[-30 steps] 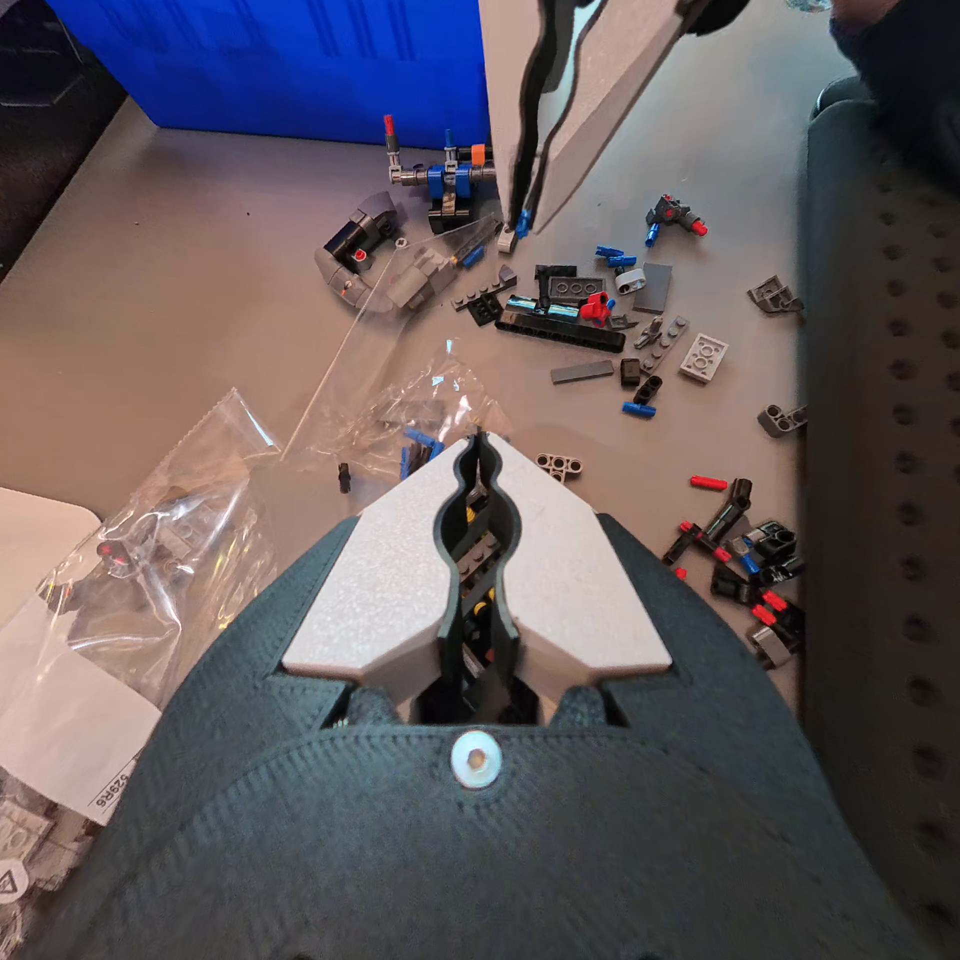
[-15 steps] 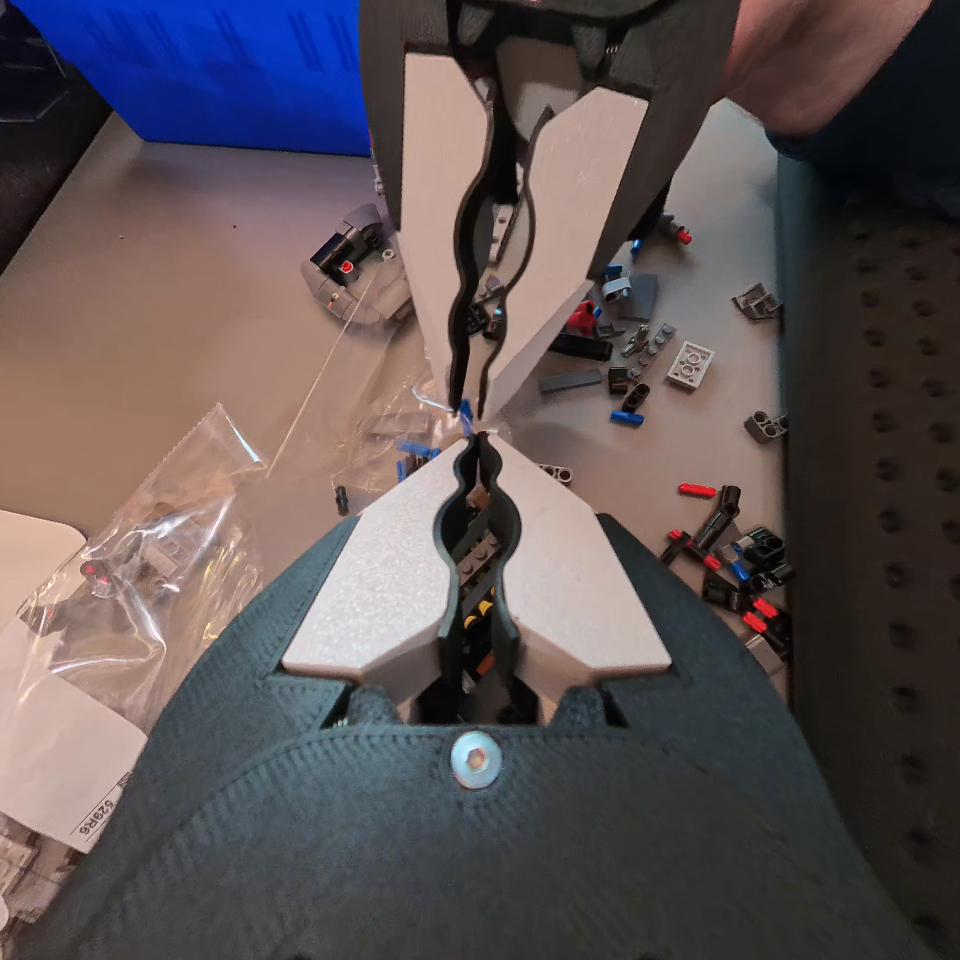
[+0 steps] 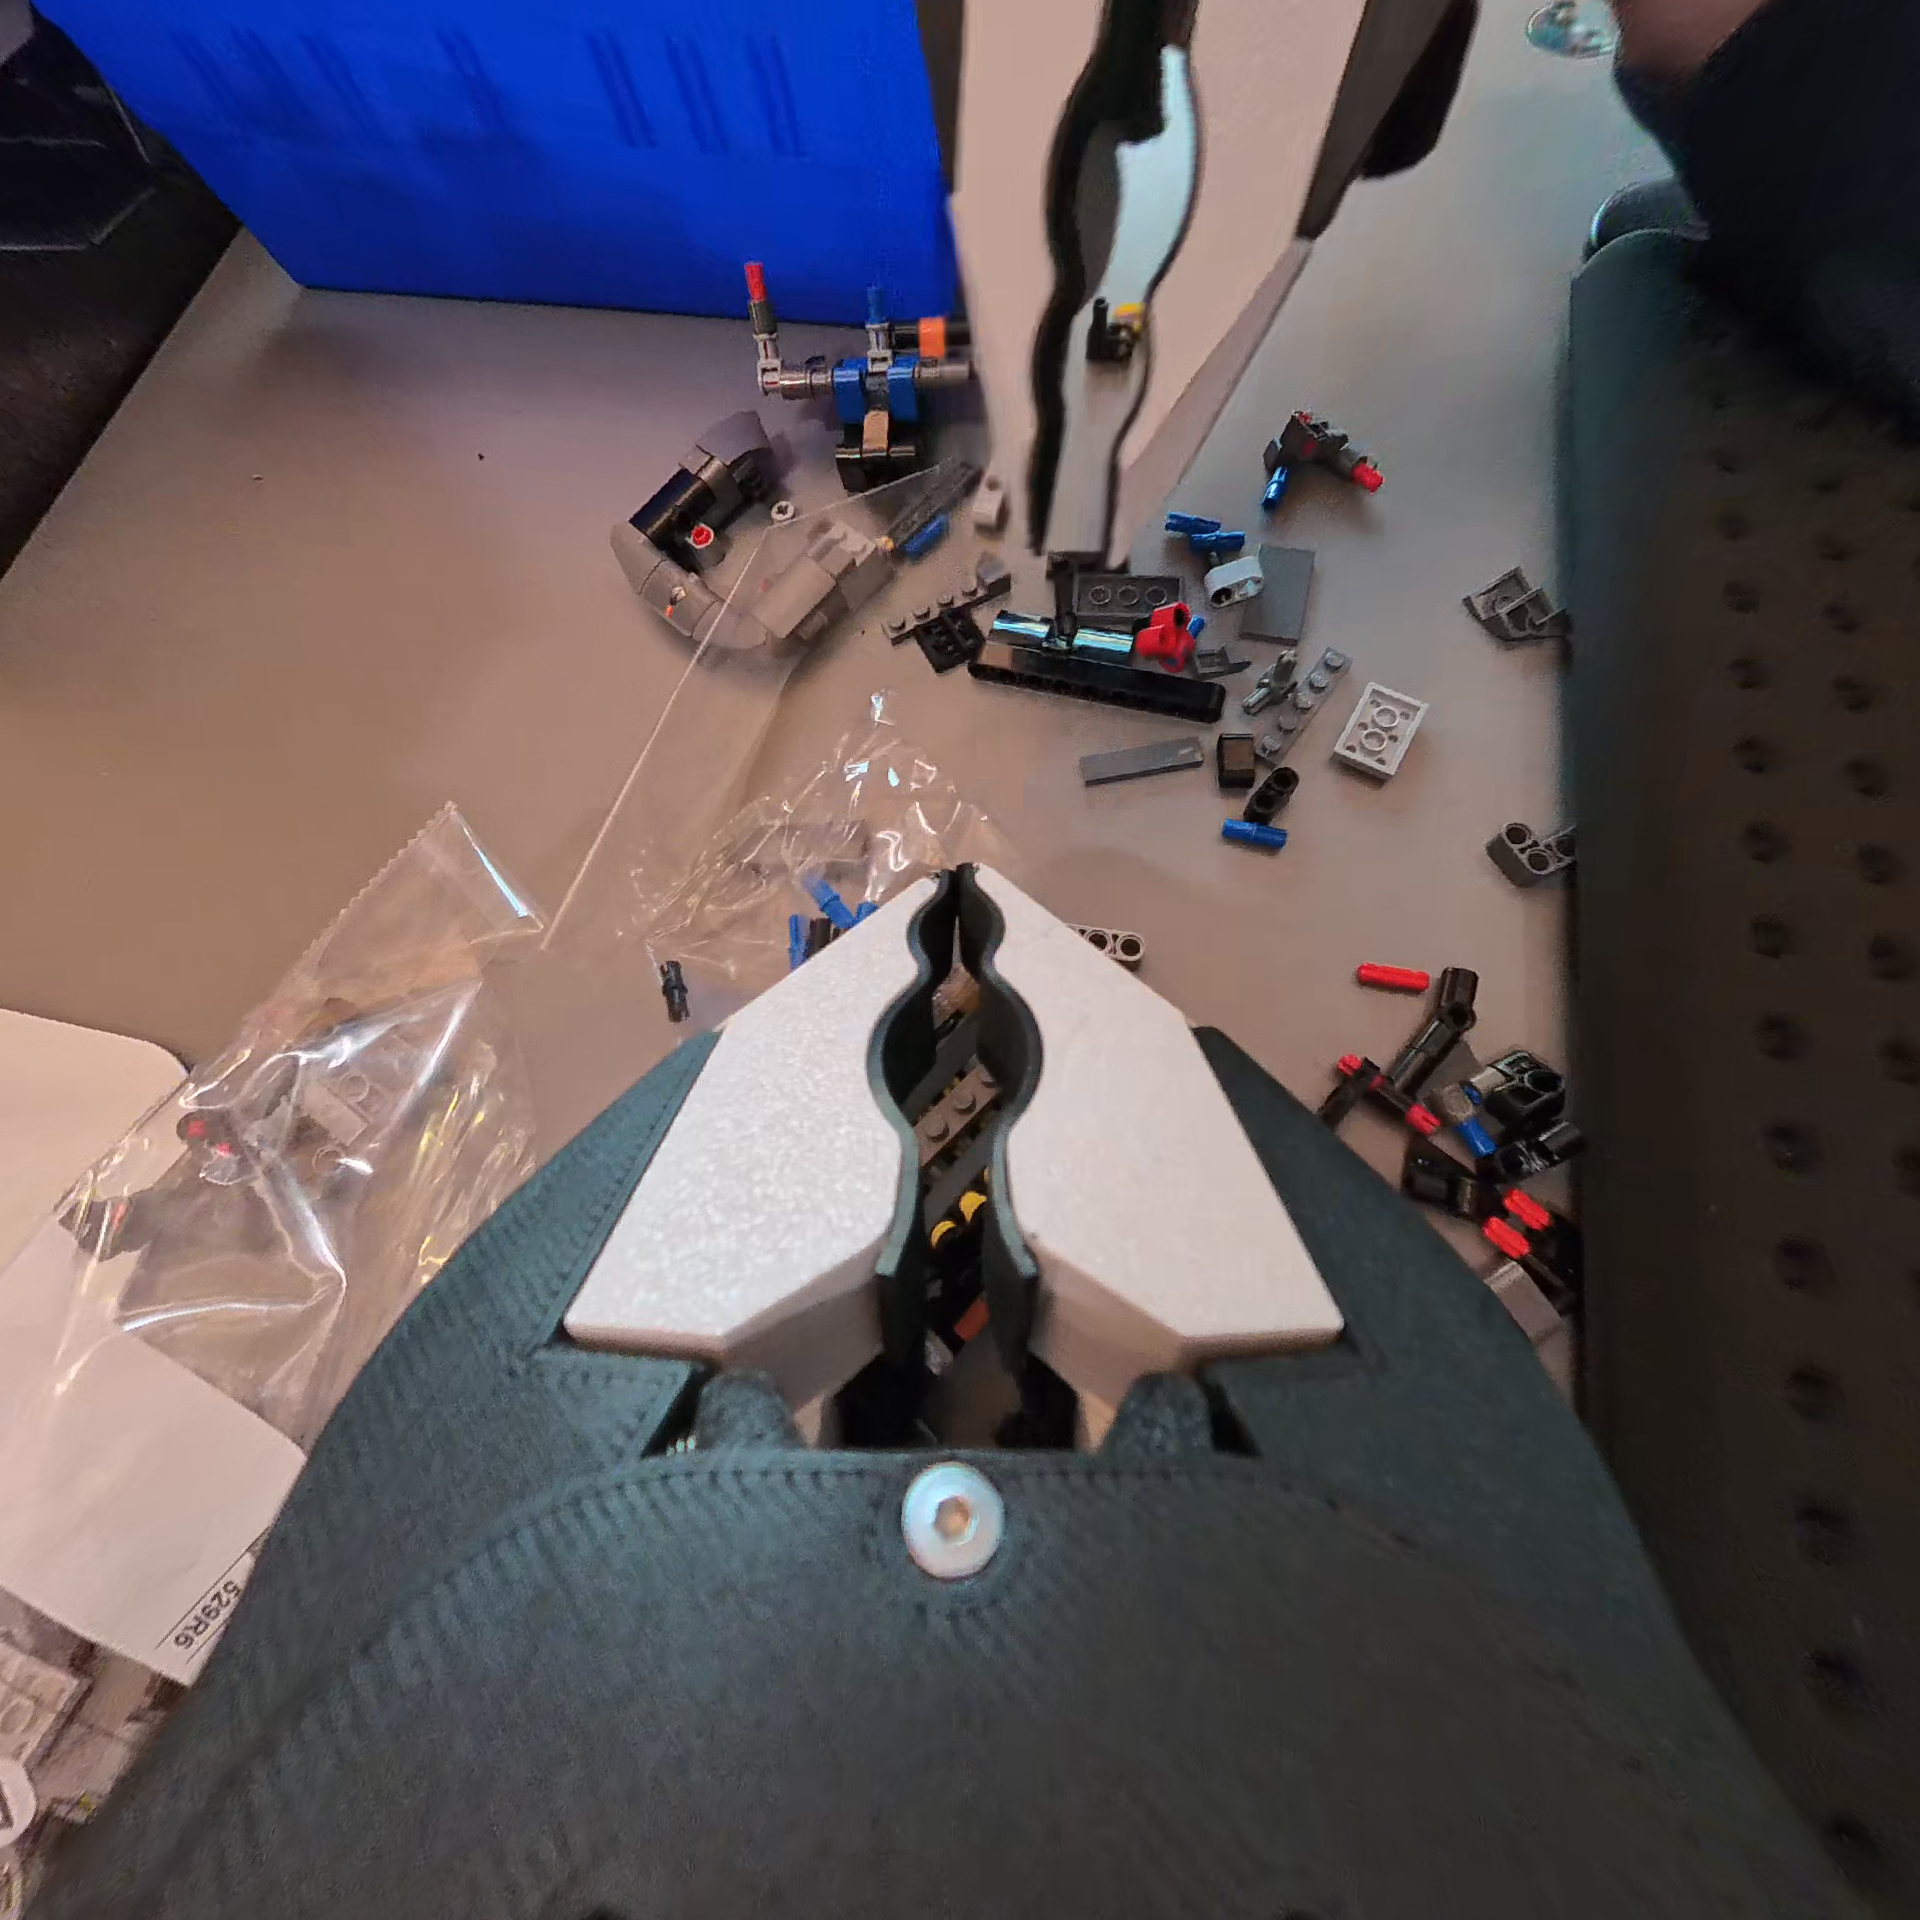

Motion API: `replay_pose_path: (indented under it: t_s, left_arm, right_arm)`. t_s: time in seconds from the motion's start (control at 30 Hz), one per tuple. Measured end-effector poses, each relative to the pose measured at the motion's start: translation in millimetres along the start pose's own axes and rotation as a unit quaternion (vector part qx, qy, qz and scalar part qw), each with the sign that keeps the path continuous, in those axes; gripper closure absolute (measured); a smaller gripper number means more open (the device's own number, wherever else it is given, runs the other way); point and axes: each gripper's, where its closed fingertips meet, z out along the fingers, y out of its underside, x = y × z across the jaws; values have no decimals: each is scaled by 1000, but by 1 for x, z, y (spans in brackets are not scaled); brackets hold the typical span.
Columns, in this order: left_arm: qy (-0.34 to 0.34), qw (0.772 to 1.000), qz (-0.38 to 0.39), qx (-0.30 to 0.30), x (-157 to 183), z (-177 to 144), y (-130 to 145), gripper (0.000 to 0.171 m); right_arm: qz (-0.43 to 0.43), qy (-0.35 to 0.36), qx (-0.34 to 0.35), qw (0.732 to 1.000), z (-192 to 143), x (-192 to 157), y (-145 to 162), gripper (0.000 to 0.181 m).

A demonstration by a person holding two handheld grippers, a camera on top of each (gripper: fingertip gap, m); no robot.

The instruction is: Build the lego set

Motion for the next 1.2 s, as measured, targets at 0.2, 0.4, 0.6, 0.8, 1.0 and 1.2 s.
replay_pose_path:
  t_s: [0.2,0.4,0.6,0.8,1.0,1.2]
  left_arm:
    - [2,1000,0,-3,1,2,1,171]
    - [1,1000,-1,-4,0,2,2,171]
    - [1,1000,-1,-6,0,3,2,171]
    - [0,1000,-1,-4,0,1,2,171]
    - [1,1000,0,-4,0,1,1,171]
    - [1,1000,-1,-4,0,1,2,171]
  right_arm:
    - [60,-17,-73,995,-13,-10,49,168]
    - [96,-32,-142,985,-6,-15,74,170]
    - [99,-46,-154,982,-1,-19,74,173]
    - [96,-54,-150,983,2,-20,71,176]
    - [93,-55,-148,983,3,-21,71,176]
    - [84,-48,-150,984,3,-19,70,176]
